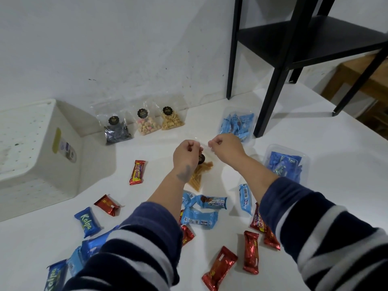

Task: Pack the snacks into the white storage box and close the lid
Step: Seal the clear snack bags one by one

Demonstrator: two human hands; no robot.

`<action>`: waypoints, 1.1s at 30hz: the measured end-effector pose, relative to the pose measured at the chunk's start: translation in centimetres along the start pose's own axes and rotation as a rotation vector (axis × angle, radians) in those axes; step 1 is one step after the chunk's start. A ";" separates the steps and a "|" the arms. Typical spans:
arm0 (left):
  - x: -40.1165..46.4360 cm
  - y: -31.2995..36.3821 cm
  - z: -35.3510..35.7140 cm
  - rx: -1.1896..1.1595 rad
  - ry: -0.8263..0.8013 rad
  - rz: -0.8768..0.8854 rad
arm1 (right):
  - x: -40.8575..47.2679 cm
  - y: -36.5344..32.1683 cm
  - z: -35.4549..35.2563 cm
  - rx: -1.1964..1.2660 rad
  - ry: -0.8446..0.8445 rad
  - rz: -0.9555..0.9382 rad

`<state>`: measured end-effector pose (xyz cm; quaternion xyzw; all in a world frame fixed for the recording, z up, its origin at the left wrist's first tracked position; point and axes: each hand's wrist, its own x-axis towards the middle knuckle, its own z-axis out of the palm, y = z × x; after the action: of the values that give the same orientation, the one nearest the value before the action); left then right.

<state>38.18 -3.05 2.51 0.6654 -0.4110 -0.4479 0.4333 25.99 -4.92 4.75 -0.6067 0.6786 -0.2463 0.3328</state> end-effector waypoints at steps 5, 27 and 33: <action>-0.5 0.3 0.3 -0.028 0.054 0.006 | 1.0 -0.6 0.4 -0.121 0.002 0.016; 0.1 -5.6 -3.3 0.579 0.006 0.181 | -2.7 3.2 6.5 0.330 -0.007 0.039; 3.9 -4.0 -2.1 0.506 0.069 0.160 | 2.7 2.2 6.7 0.212 -0.051 -0.030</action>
<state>41.84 -5.06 -1.72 0.7329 -0.5461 -0.2721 0.3010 29.52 -6.78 -1.68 -0.5842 0.6308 -0.3064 0.4086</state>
